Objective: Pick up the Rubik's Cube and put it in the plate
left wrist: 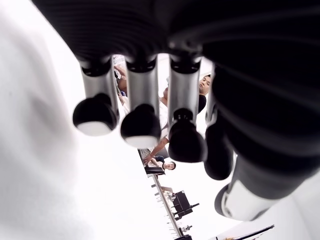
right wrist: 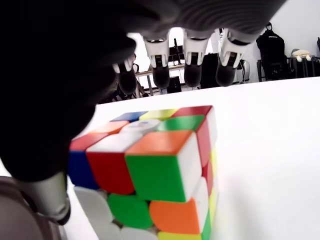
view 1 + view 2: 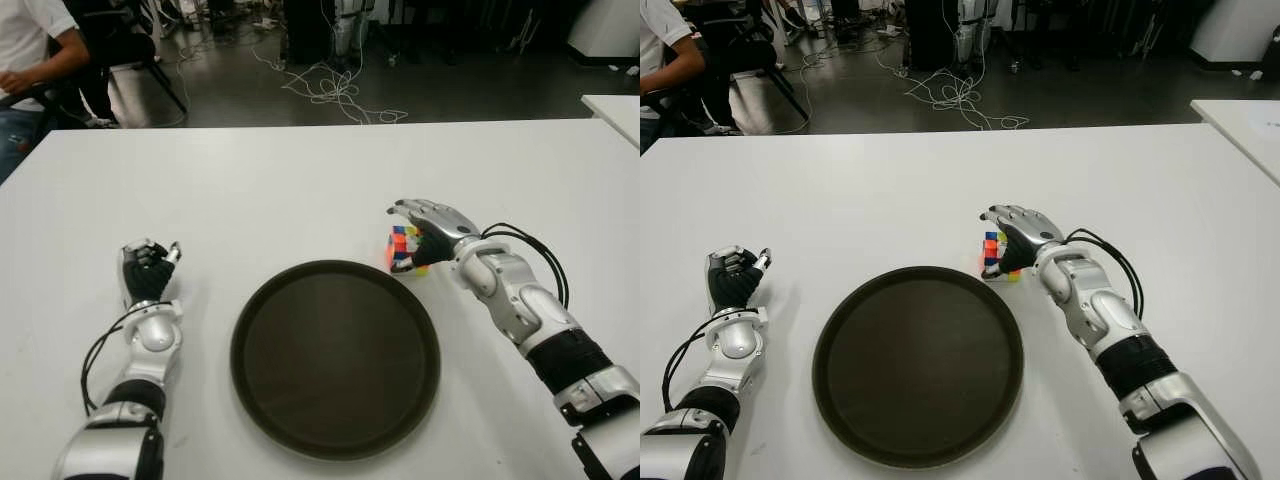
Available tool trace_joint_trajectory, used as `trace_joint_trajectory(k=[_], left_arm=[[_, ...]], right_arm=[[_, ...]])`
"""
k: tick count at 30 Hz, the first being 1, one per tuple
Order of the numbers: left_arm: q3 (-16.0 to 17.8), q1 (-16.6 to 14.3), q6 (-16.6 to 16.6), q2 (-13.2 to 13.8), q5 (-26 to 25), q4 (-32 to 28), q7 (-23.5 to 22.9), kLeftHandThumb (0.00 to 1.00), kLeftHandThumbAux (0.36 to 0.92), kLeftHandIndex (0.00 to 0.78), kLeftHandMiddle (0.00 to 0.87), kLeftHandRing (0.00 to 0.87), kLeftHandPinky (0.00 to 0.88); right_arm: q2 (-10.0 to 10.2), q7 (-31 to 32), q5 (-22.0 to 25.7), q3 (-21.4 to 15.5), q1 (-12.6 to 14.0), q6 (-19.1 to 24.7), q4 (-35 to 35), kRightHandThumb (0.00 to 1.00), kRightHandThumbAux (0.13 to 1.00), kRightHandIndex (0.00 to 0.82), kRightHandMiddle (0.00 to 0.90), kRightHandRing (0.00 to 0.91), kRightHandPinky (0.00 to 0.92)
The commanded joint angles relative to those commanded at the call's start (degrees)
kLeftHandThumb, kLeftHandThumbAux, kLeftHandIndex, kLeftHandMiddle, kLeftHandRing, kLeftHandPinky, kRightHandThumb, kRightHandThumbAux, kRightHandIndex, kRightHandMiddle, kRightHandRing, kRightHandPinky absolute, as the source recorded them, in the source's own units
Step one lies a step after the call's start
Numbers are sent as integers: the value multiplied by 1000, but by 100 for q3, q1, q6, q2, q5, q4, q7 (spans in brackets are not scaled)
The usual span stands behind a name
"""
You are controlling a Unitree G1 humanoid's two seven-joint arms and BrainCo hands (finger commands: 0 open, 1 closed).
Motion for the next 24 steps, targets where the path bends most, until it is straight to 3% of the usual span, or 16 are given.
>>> trace_joint_trajectory(k=[13,24], left_arm=[[-28,-15,144,19,32,-19,-1,358,763,700,845,854,855],[-41,15,63,11,46,-42,32,384,751,706,850,860,867]], right_arm=[[-11,56,-15,-4,62,149,-125,48,699,0,0,0,45],[-37,22,-13,21,47,93,-14,35,707,0,0,0,54]])
